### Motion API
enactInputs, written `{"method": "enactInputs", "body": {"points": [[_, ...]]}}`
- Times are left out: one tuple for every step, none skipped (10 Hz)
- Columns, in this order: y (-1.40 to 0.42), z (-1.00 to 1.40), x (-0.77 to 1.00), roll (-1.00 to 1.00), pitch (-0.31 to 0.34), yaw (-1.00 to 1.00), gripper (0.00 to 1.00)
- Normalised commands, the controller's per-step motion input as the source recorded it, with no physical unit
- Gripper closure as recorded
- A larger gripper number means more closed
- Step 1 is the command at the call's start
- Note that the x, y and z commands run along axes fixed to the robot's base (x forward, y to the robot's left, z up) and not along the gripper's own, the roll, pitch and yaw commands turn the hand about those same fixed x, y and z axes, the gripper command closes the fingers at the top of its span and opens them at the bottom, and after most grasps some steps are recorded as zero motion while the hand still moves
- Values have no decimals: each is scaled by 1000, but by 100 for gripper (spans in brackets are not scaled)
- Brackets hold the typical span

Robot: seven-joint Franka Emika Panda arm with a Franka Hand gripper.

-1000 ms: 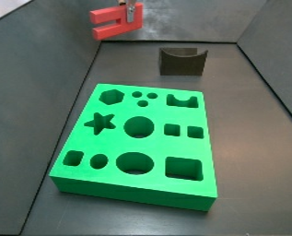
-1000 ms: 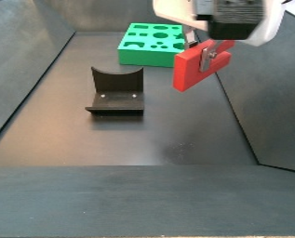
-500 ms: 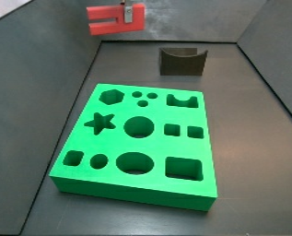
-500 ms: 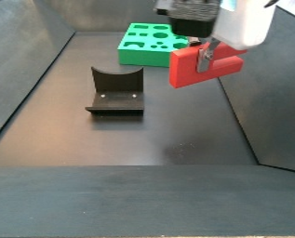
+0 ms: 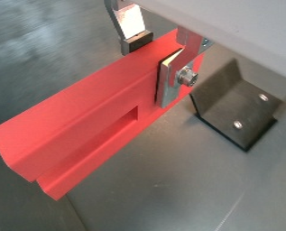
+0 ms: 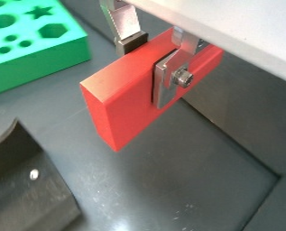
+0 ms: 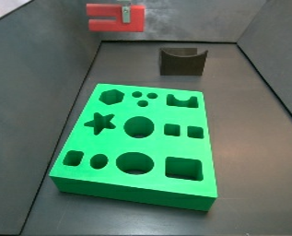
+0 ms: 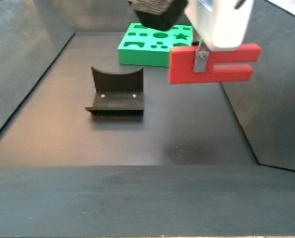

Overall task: Pick up the double-square object. Move up. Rotate the double-square object. Place the double-square object on the fixture. Regrasp the double-square object. Move to above the board. Insert the double-square object.
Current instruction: Rotate the double-square object.

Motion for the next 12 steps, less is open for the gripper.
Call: {"method": "enactInputs", "body": {"points": [[11,-10,0,1,-9,-1000,100],[11,-10,0,1,-9,-1000,100],[10,-10,0,1,-10,-1000,100],[11,-10,0,1,-10,-1000,100],[11,-10,0,1,-11,-1000,100],[11,-10,0,2,-11,-1000,100],[11,-10,0,2,-12,-1000,100],[11,-10,-1,2,-13,-1000,100],[11,-10,-1,2,-13,-1000,100],[11,-10,-1,2,-14,-1000,100],[11,-10,-1,2,-15,-1000,100],[11,-10,-2,2,-16,-1000,100]]}}
